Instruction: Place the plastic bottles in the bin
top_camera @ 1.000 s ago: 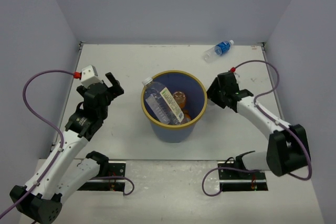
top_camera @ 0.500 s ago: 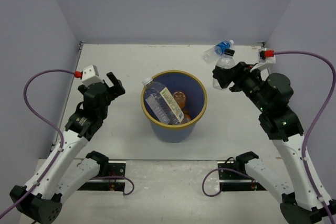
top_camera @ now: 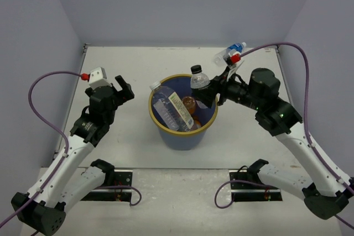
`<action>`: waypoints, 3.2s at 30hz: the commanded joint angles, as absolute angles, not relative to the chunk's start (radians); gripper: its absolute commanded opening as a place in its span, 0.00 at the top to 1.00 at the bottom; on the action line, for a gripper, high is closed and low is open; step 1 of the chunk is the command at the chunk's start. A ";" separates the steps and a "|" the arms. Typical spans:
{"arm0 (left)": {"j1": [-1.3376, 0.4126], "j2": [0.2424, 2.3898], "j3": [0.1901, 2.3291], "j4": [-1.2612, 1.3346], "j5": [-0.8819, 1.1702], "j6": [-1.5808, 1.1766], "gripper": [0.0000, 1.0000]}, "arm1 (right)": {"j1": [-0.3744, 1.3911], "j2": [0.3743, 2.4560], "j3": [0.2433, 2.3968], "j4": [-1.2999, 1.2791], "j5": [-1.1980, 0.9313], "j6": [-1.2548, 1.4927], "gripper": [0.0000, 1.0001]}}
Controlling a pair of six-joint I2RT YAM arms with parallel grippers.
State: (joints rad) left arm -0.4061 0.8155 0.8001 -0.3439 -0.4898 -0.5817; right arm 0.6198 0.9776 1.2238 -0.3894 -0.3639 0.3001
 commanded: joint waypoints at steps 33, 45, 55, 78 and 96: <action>-0.312 0.984 0.772 -0.157 -0.373 -0.524 0.00 | 0.634 1.018 1.391 -0.446 0.023 0.309 0.01; -0.026 1.111 0.733 0.034 0.090 -0.552 0.00 | 0.234 1.130 1.453 -0.443 -0.102 0.442 0.01; 0.034 1.226 0.755 0.097 0.183 -0.558 0.00 | 0.075 1.413 1.569 -0.429 -0.081 0.529 0.01; 0.034 1.234 0.720 0.181 0.219 -0.516 0.00 | 0.041 2.336 2.193 -0.447 0.308 0.810 0.01; 0.034 1.290 0.726 0.234 0.219 -0.520 0.00 | 0.009 2.626 2.320 -0.369 0.008 1.251 0.01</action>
State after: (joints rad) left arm 0.0261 1.2792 0.7223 0.1668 0.2108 -0.5339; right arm 0.0232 2.6057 2.3241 -0.4222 0.0792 1.0230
